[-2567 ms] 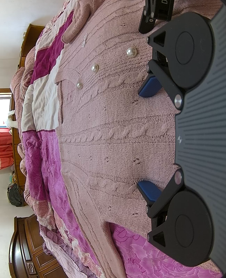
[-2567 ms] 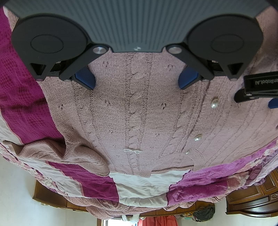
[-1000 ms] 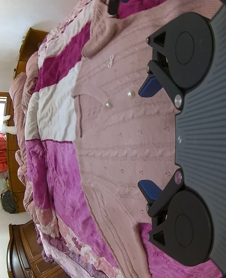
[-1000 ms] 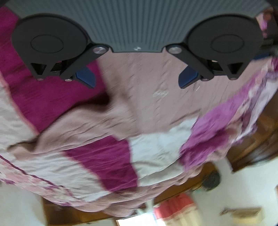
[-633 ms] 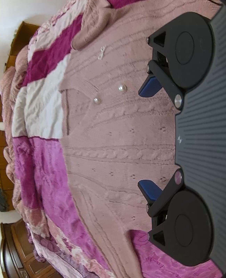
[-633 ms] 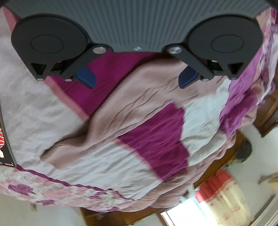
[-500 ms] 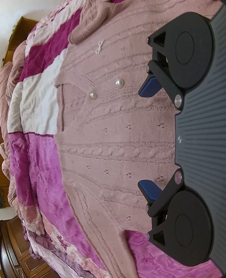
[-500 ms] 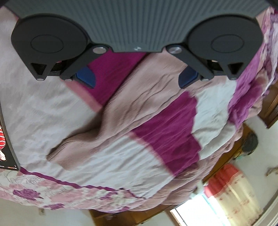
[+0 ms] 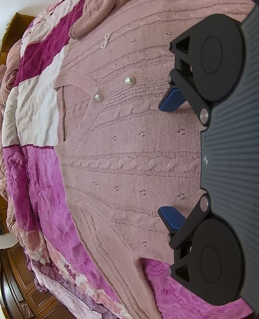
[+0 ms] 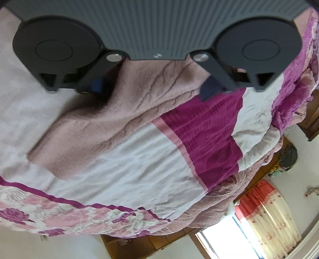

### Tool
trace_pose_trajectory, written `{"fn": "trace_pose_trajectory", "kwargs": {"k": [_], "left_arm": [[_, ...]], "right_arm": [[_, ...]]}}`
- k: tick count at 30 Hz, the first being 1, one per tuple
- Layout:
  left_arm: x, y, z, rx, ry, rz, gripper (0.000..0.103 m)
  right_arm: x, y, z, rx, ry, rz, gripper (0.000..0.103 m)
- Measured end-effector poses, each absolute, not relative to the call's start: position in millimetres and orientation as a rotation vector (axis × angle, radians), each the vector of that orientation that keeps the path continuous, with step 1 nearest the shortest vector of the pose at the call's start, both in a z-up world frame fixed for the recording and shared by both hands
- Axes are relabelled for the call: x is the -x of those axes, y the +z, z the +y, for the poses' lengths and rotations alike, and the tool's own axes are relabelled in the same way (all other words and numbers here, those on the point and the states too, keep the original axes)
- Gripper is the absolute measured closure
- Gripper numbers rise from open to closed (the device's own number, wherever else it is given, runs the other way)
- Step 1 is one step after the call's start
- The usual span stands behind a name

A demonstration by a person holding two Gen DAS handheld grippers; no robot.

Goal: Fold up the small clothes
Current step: 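Grasp the cuff of a cardigan sleeve with the right gripper, then fold the held sleeve across the cardigan body with the right gripper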

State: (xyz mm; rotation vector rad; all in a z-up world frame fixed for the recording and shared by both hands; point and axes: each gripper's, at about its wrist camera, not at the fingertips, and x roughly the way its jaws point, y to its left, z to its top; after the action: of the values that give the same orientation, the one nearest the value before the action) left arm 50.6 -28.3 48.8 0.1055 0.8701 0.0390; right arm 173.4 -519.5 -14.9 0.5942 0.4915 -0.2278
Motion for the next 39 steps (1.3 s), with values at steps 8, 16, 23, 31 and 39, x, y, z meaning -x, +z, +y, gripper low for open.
{"fn": "trace_pose_trajectory", "kwargs": {"k": [8,16,23,31,39], "left_arm": [[-46,54,-25,-0.087,0.041,0.862,0.0],[-35,60,-16,-0.07,0.06,0.846,0.0],[-25,67,-6,-0.047,0.06,0.83,0.0],[-18,73,7,-0.047,0.073,0.826,0.0],[-9,79,39,-0.025,0.104,0.822,0.0]], "right_arm": [[-158,8,-535,-0.648,-0.232,0.452,0.093],[-119,78,-529,-0.591,-0.228,0.285,0.094],[-93,122,-498,-0.543,-0.177,0.2,0.094],[-103,135,-429,-0.433,-0.081,0.241,0.094],[-122,145,-350,-0.419,0.009,0.248,0.094]]}}
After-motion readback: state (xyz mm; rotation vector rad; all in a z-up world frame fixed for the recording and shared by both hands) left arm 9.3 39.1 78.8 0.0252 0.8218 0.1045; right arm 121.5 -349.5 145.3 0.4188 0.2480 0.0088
